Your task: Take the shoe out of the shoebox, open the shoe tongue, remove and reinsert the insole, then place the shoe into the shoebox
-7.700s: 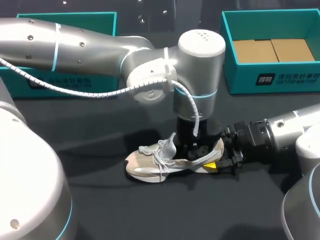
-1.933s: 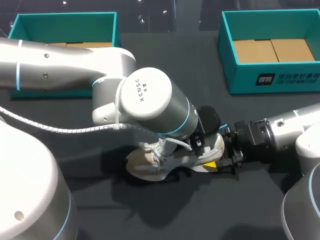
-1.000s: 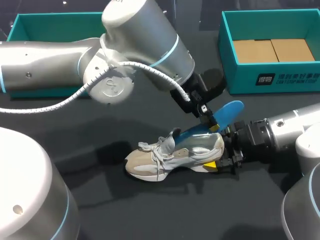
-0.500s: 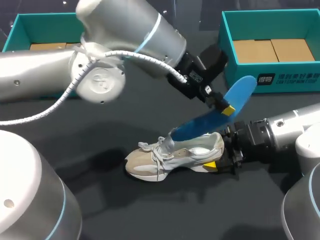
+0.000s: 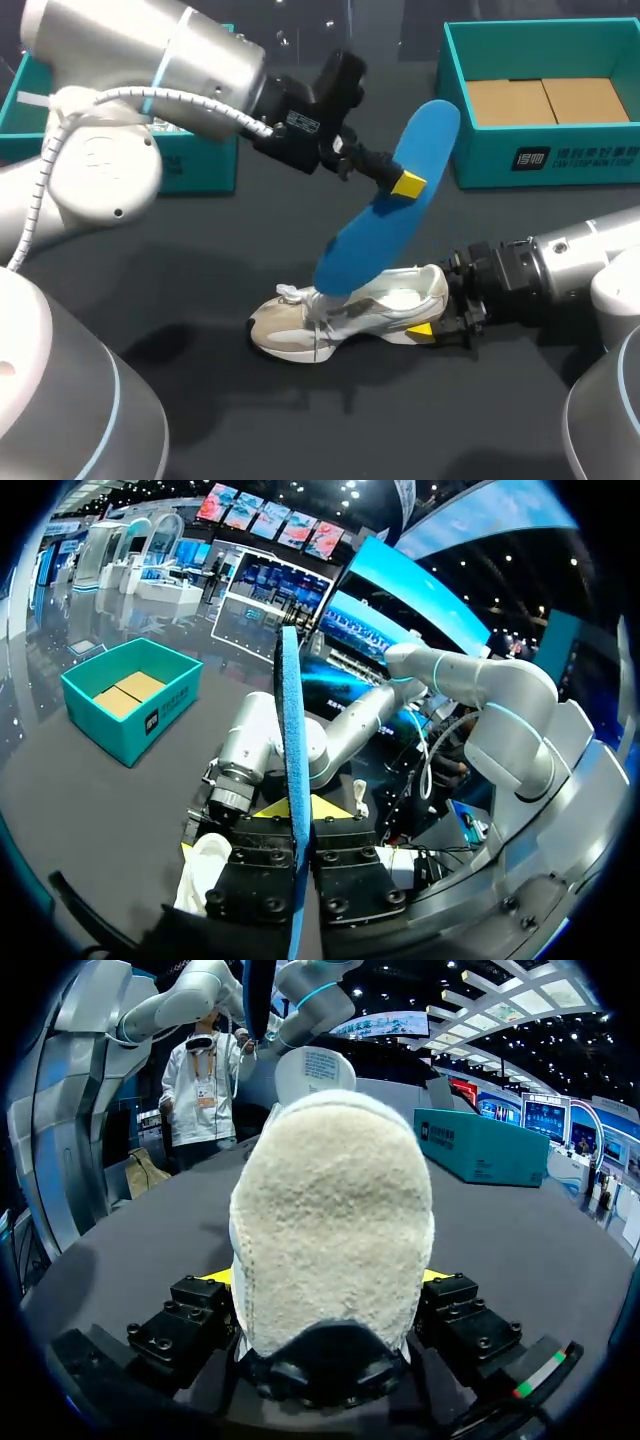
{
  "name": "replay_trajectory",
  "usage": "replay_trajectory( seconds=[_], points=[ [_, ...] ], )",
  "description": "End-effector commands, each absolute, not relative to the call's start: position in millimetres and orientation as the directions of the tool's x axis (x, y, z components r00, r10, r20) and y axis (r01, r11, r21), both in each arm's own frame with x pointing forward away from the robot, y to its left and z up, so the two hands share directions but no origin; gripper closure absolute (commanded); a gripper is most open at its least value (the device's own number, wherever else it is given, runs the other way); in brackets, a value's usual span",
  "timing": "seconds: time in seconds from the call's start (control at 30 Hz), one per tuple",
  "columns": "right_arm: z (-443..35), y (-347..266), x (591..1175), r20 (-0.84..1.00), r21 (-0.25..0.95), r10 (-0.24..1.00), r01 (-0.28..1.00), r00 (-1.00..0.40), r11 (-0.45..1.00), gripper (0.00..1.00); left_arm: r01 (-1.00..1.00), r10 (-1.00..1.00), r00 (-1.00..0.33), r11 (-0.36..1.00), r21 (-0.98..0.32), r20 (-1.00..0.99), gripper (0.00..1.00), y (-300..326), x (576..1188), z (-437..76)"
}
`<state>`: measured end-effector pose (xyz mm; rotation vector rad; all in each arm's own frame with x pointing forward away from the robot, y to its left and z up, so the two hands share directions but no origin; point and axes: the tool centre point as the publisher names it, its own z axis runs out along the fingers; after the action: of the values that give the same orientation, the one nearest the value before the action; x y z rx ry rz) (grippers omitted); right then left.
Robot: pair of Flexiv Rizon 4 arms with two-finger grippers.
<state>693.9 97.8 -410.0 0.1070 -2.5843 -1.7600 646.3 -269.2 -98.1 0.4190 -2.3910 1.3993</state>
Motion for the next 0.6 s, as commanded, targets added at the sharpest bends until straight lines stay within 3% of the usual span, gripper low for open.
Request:
replay_trajectory(
  seconds=[0.03, 0.6],
  points=[
    [-411, 99, 693, -0.028, 0.929, -0.063, -0.049, -0.998, 0.368, 1.0, -0.42, -0.082, -0.9, 0.419, -0.805, 0.428, 1.0, -259, 642, -99],
    [-411, 99, 693, -0.028, 0.929, -0.063, -0.049, -0.998, 0.368, 1.0, -0.449, -0.022, -0.894, 0.081, -0.89, 0.448, 1.0, -217, 607, -26]
  ],
)
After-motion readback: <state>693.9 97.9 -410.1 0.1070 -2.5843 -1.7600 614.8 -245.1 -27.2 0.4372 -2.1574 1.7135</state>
